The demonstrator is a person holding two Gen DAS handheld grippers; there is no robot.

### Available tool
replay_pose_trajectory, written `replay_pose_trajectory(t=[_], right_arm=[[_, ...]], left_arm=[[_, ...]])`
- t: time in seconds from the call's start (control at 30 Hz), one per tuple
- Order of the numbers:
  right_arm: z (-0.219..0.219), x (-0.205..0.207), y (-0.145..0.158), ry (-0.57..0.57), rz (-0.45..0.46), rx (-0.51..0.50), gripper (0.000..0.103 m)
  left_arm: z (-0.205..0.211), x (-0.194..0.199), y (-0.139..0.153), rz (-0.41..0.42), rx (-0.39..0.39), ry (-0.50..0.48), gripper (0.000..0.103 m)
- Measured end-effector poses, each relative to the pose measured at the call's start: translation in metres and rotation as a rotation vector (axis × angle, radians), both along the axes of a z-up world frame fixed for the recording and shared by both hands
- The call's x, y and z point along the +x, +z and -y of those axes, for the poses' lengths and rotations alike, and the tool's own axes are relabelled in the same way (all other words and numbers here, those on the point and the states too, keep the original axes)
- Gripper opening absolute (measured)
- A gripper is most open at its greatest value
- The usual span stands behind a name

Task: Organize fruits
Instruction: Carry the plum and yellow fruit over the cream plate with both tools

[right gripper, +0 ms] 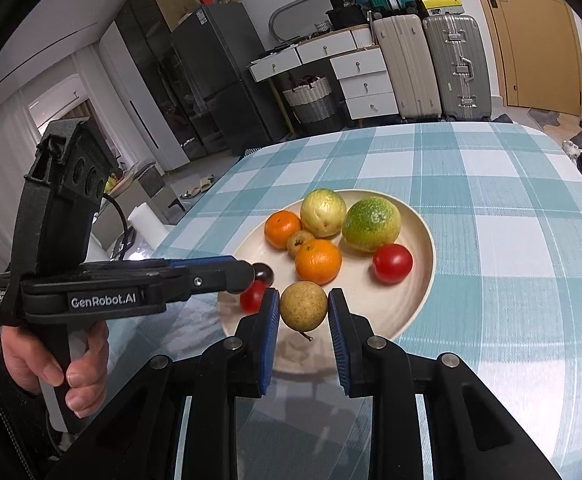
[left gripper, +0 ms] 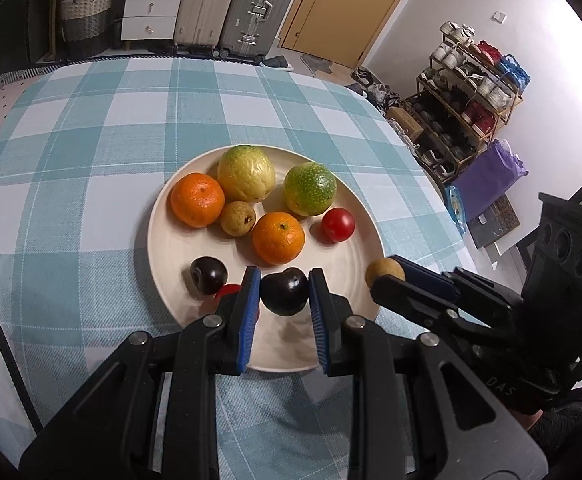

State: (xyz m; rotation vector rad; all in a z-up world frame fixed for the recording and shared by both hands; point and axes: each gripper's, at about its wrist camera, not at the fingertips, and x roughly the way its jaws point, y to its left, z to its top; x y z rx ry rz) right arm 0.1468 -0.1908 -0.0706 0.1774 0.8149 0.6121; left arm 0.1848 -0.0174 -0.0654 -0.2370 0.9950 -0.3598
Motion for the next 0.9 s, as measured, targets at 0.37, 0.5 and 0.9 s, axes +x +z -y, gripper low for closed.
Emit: replay_pose_trajectory(t=[0.37,0.5,0.9], right_arm=[[-0.001,0.025,-0.01,-0.006,-0.037,-0.004,0.026],[-0.002,0.031,-0.017,-0.005,-0.056,-0.007,0.026],[-0.004,0.044,-0.025,-0.01,-0.085,0.0,0.026]], left_arm=[[0.011,0.016,-0.017,-0.049,-0.002,-0.027,0.021],[0.015,0.019,-0.02,-0.055,-0.004,-0.036,0.021],[0.017,0.025,-0.023,-0.054,-0.016,-0.034,0.021]])
